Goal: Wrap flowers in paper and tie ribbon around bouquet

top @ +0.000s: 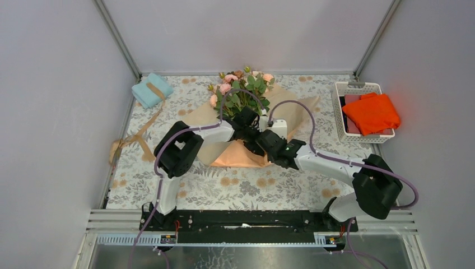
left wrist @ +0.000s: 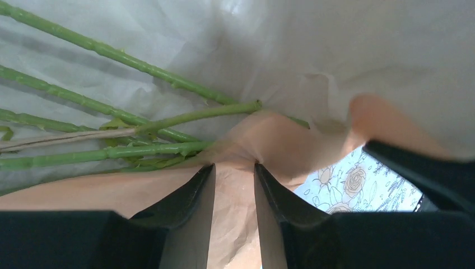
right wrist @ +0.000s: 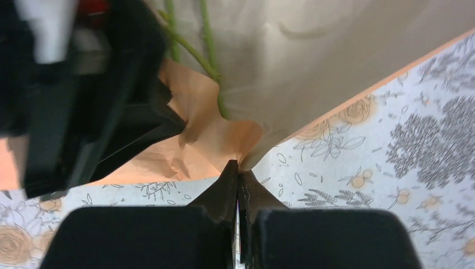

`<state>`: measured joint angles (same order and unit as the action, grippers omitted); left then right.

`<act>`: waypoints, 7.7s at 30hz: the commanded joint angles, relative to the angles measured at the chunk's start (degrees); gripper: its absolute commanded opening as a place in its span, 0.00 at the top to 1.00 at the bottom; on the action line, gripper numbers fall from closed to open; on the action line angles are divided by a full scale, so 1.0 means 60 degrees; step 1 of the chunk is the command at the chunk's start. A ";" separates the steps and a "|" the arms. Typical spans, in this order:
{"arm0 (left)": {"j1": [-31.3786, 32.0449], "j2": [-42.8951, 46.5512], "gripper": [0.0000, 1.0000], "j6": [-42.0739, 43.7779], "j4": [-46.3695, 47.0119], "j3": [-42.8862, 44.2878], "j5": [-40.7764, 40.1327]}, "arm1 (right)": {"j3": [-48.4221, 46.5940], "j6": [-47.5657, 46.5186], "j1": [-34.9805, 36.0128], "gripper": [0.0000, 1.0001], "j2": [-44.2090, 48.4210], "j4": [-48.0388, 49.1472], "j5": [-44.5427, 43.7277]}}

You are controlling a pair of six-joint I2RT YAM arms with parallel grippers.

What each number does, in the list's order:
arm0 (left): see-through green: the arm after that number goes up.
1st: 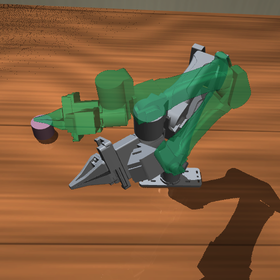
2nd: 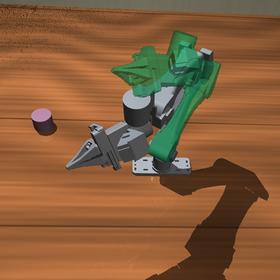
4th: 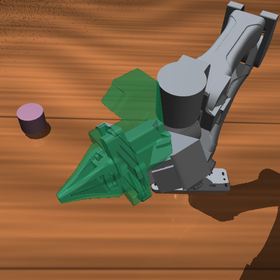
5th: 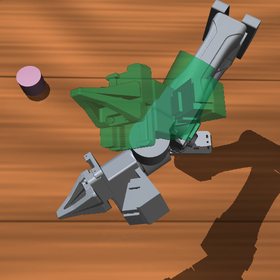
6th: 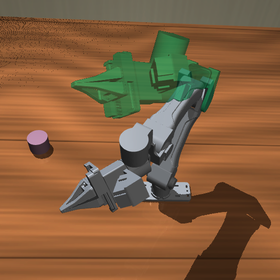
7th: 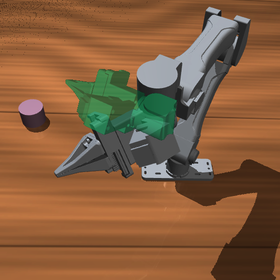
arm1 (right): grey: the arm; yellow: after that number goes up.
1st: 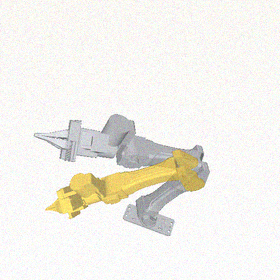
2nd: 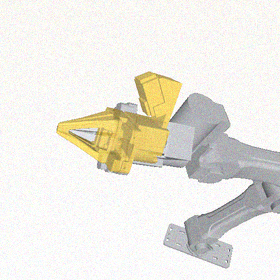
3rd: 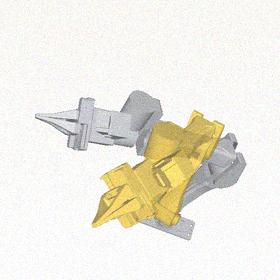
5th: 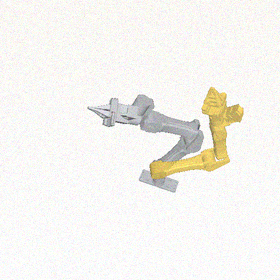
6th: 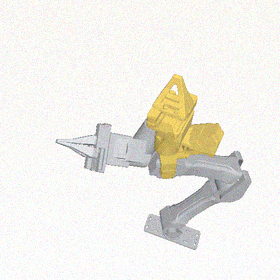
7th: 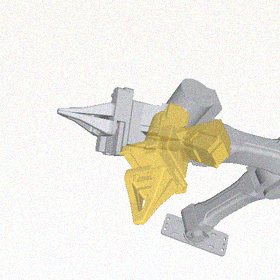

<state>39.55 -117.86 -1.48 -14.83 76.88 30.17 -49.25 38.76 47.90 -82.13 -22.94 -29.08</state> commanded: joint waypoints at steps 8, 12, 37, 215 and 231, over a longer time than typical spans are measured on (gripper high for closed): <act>-0.0643 -0.0066 0.59 -0.0547 0.0256 -0.0215 0.0224 | 0.0446 -0.4201 0.1400 1.00 0.0165 0.3692 -0.0220; -0.0830 -0.0018 0.59 -0.0499 0.0276 -0.0234 0.0346 | 0.0140 -0.4891 0.1465 1.00 0.0092 0.3546 -0.0375; -0.0908 -0.0355 0.58 -0.0648 0.0620 -0.0663 0.0268 | 0.3963 0.3115 0.0651 0.21 0.0795 0.6536 -0.1463; -0.5555 -0.0426 1.00 -0.2066 0.0301 -0.1165 0.1671 | 0.0755 -0.4069 -0.1160 0.94 0.0088 0.3203 0.6344; -0.5440 -0.0619 1.00 -0.1596 -0.0442 -0.0898 0.1054 | -0.0153 -0.4434 -0.1179 0.99 -0.3393 0.4432 0.8431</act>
<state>6.46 -120.25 -15.20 -13.21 72.64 45.12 -57.25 11.57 40.97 -105.91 3.36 21.19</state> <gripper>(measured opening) 0.007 0.021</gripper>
